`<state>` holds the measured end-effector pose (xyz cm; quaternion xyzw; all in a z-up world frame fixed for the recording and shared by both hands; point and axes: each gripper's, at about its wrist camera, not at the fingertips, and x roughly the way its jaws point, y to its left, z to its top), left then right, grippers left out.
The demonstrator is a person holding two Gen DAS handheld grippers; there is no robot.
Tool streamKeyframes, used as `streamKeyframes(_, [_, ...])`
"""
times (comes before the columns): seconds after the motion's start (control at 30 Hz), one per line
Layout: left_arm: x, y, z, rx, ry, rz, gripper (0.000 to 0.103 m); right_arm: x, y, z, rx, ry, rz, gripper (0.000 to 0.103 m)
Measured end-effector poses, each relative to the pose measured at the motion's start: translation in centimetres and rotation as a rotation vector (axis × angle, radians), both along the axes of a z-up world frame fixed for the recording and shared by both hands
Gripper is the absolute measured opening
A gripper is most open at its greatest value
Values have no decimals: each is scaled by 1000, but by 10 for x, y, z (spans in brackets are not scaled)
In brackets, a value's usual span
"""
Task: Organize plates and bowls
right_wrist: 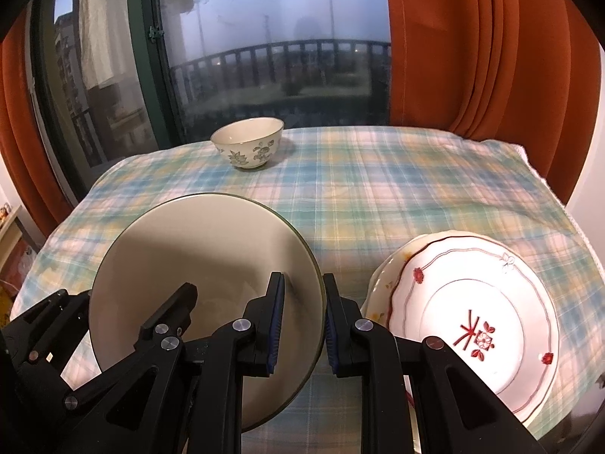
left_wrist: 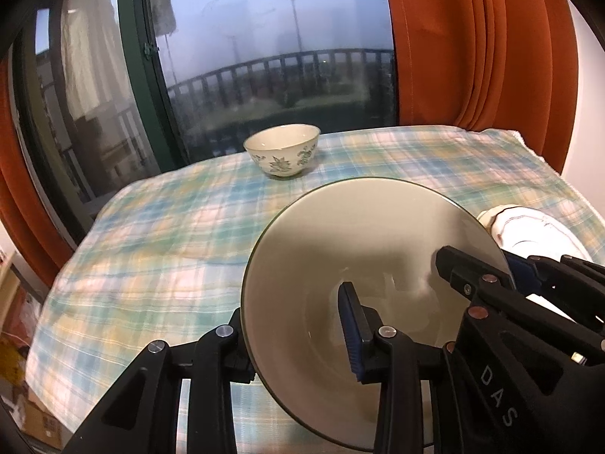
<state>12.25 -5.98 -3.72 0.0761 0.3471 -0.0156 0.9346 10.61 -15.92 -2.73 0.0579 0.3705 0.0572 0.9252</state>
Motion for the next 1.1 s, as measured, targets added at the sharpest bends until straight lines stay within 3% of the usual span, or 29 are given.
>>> streamKeyframes(0.2, [7, 1, -5, 24, 7, 9, 35, 4, 1, -5, 18, 7, 4, 23])
streamKeyframes(0.3, [15, 4, -12, -3, 54, 11, 35, 8, 0, -10, 28, 27, 4, 23])
streamKeyframes(0.43, [16, 5, -15, -8, 49, 17, 35, 7, 2, -12, 1, 16, 8, 23])
streamKeyframes(0.57, [15, 5, -15, -23, 57, -1, 42, 8, 3, -12, 6, 19, 3, 26])
streamKeyframes(0.73, [13, 10, -12, -44, 78, -37, 45, 8, 3, -13, 46, 30, 30, 50])
streamKeyframes(0.77, [12, 11, -11, -48, 77, -46, 50, 7, 4, -12, 41, 27, 27, 53])
streamKeyframes(0.83, [8, 14, -6, -64, 62, -59, 66, 3, 7, -7, 13, 3, 13, 69])
streamKeyframes(0.9, [5, 16, 1, -70, 39, -66, 76, -1, 10, -1, 8, -21, 5, 73])
streamKeyframes(1.1, [10, 25, 14, -89, 23, -63, 81, 0, 17, 15, 6, -49, -4, 83])
